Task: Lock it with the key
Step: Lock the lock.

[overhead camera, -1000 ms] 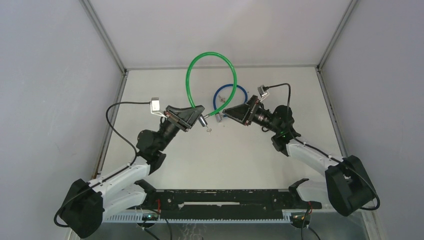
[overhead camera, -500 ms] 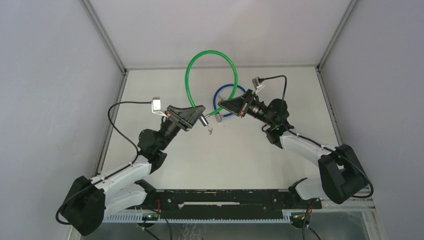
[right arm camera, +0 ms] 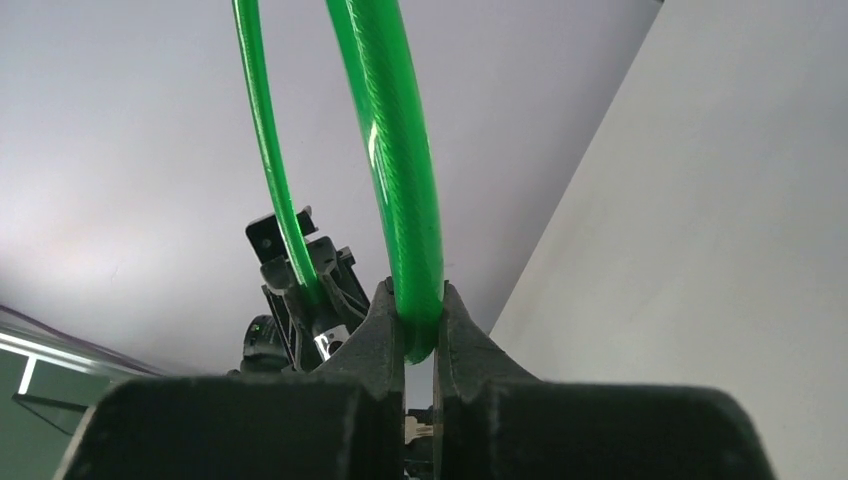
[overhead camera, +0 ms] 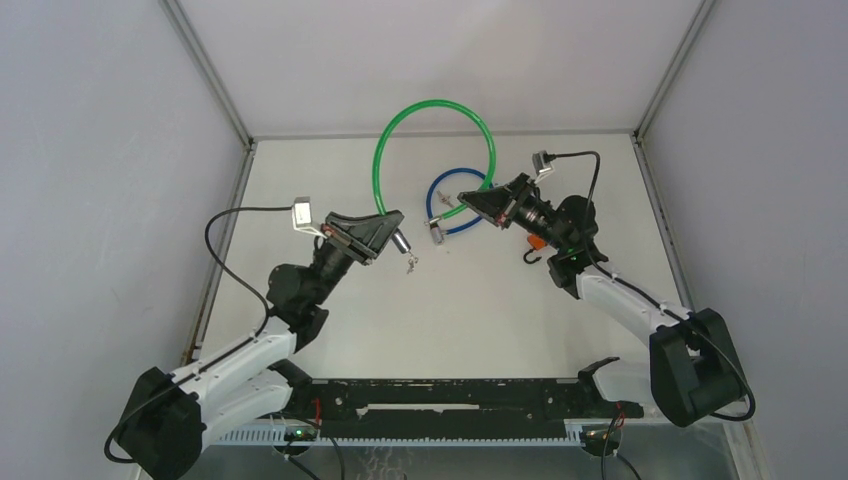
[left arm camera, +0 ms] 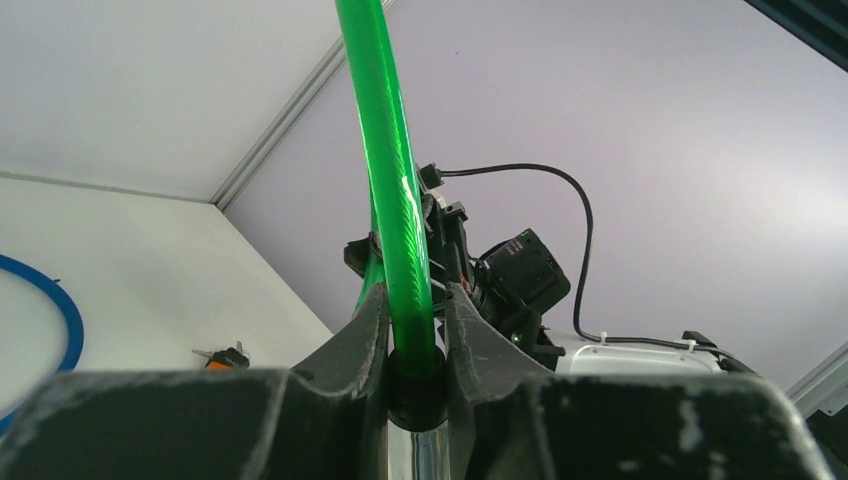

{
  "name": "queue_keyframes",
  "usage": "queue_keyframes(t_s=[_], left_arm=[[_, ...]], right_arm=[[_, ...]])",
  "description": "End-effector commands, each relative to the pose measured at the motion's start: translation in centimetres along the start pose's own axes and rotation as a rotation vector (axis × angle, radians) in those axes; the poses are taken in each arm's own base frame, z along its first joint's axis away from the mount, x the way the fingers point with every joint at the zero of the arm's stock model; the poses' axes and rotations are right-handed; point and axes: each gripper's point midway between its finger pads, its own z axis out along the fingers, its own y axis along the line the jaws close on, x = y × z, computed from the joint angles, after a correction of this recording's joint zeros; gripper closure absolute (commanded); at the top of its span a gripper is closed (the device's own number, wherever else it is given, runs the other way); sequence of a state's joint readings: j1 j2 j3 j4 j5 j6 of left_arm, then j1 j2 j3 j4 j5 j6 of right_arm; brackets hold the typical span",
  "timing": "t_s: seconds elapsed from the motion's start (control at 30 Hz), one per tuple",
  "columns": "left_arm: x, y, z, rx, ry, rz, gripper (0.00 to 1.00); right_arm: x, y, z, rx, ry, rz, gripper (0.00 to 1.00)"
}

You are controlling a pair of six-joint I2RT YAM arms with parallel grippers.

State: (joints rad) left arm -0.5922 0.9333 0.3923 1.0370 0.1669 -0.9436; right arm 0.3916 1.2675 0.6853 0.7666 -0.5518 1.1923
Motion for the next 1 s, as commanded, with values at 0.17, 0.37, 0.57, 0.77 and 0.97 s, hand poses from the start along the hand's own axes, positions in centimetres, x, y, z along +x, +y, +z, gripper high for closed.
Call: queue_keyframes(t_s=[0.17, 0.37, 0.57, 0.77, 0.97], left_arm=[[-0.7, -1.4, -0.1, 0.058, -0.022, 0.008, 1.00], [0.2, -1.3, 0.5, 0.070, 0.023, 0.002, 1.00], [0.5, -2.0, 1.0, 0.115, 0.047, -0.029, 1.00], [0.4, -2.8, 1.2, 0.158, 0.044, -0.055, 1.00], [0.3, -4.0, 1.1, 0.216, 0.056, -0.063, 1.00]], right_arm=[[0.0, 3.1, 0.3, -0.116, -0.010, -0.064, 1.00], [1.1, 5.6, 0.3, -0.185, 0.050, -0.100, 1.00], [2.2, 6.0, 0.9, -0.188, 0.091, -0.118, 1.00], [3.0, 5.4, 1.5, -0.175, 0.128, -0.122, 1.00], [2.3, 4.2, 1.6, -0.133, 0.110, -0.110, 1.00]])
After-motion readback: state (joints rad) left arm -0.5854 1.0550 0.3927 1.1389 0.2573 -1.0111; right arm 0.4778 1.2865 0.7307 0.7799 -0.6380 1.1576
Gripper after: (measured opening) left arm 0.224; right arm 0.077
